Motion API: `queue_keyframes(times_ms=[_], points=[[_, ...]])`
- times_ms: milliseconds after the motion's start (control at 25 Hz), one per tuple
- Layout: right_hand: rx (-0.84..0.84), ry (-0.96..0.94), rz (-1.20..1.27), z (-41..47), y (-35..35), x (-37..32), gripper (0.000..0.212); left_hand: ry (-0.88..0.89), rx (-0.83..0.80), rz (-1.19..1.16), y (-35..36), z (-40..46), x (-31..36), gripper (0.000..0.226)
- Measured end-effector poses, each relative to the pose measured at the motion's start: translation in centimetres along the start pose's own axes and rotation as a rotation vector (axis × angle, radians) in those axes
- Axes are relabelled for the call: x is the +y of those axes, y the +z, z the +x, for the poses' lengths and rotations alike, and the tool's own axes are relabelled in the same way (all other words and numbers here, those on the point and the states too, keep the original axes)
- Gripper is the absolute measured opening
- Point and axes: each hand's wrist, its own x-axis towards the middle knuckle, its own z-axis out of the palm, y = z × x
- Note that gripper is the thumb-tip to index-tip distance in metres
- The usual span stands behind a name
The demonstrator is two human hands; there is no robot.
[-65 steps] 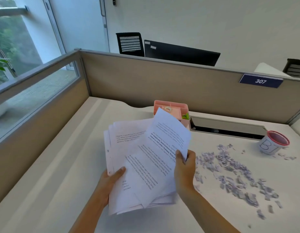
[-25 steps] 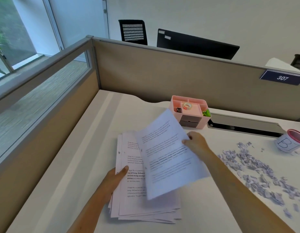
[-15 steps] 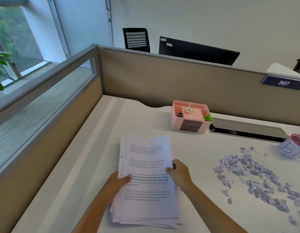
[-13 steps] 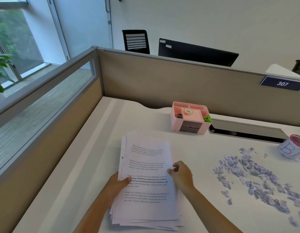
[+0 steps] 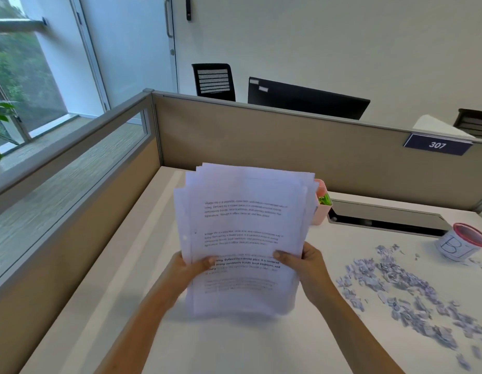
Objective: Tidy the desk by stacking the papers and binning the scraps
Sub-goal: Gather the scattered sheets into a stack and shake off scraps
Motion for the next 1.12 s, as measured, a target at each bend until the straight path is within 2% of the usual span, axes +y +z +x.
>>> queue_keyframes(times_ms=[80, 160, 280, 360, 520, 600, 800, 960, 1120], points=[[0.093, -0.099, -0.072, 0.2, 0.3, -0.7, 0.024, 0.101, 0.067, 0.045, 1.0, 1.2, 1.4, 0.032], [0.109, -0.152, -0.085, 0.2, 0.6, -0.9, 0.018, 0.165, 0.088, 0.038, 1.6, 1.9, 2.0, 0.03], [0.118, -0.161, -0.095, 0.2, 0.6, -0.7, 0.016, 0.173, 0.061, 0.014, 1.8, 2.3, 1.8, 0.042], [0.119, -0.112, -0.091, 0.2, 0.5, 0.0, 0.02, 0.141, 0.064, -0.026, 1.8, 2.3, 1.2, 0.049], [0.099, -0.036, -0.088, 0.3, -0.3, 0.4, 0.045, 0.123, 0.115, -0.059, 1.6, 2.4, 0.7, 0.06], [0.081, -0.035, -0.097, 0.6, -0.6, 0.3, 0.046, 0.13, 0.111, -0.053, 1.7, 2.6, 1.0, 0.065], [0.067, -0.046, -0.121, 0.9, 1.0, 0.7, 0.042, 0.131, 0.09, -0.04, 3.6, 2.9, 1.4, 0.046], [0.136, -0.082, -0.109, 1.4, 0.7, 0.3, 0.031, 0.145, 0.154, -0.043, 3.4, 3.0, 1.9, 0.05], [0.083, -0.102, -0.115, 1.4, 0.6, -0.1, 0.039, 0.171, 0.12, -0.016, 3.0, 3.0, 2.0, 0.046]])
